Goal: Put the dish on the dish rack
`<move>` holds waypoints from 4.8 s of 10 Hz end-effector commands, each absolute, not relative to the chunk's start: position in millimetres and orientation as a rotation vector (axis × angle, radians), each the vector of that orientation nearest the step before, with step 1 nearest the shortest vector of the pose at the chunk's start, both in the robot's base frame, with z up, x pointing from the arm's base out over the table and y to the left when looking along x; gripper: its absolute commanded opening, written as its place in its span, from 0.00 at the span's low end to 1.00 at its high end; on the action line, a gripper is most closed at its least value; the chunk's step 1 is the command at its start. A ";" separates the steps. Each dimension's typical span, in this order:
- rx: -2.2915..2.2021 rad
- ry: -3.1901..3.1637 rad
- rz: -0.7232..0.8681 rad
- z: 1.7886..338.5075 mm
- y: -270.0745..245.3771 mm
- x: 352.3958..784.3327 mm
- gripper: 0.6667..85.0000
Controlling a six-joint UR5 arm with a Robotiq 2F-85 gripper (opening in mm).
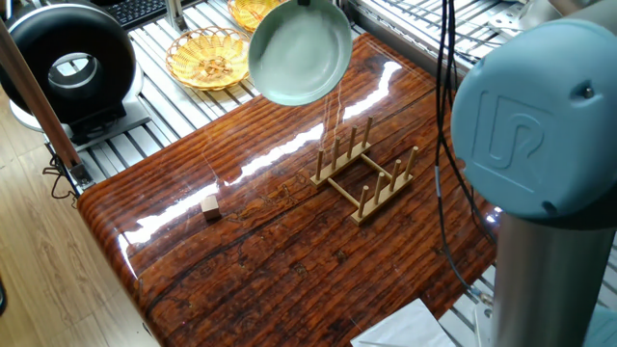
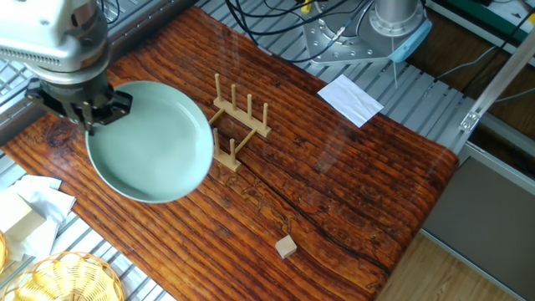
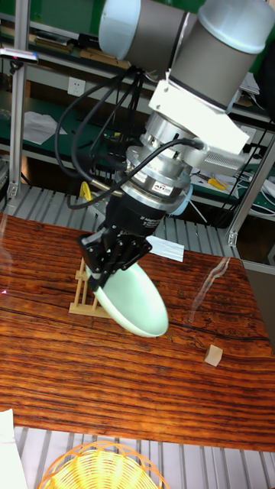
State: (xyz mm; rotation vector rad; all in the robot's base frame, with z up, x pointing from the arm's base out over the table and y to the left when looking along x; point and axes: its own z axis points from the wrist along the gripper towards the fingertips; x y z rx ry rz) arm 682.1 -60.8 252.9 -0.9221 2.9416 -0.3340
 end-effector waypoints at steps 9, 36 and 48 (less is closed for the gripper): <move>-1.052 2.930 -0.348 281.4 -68.0 652.6 0.00; -1.114 2.865 -0.601 256.2 -75.1 572.9 0.00; -1.127 2.925 -0.871 292.4 -88.8 515.1 0.00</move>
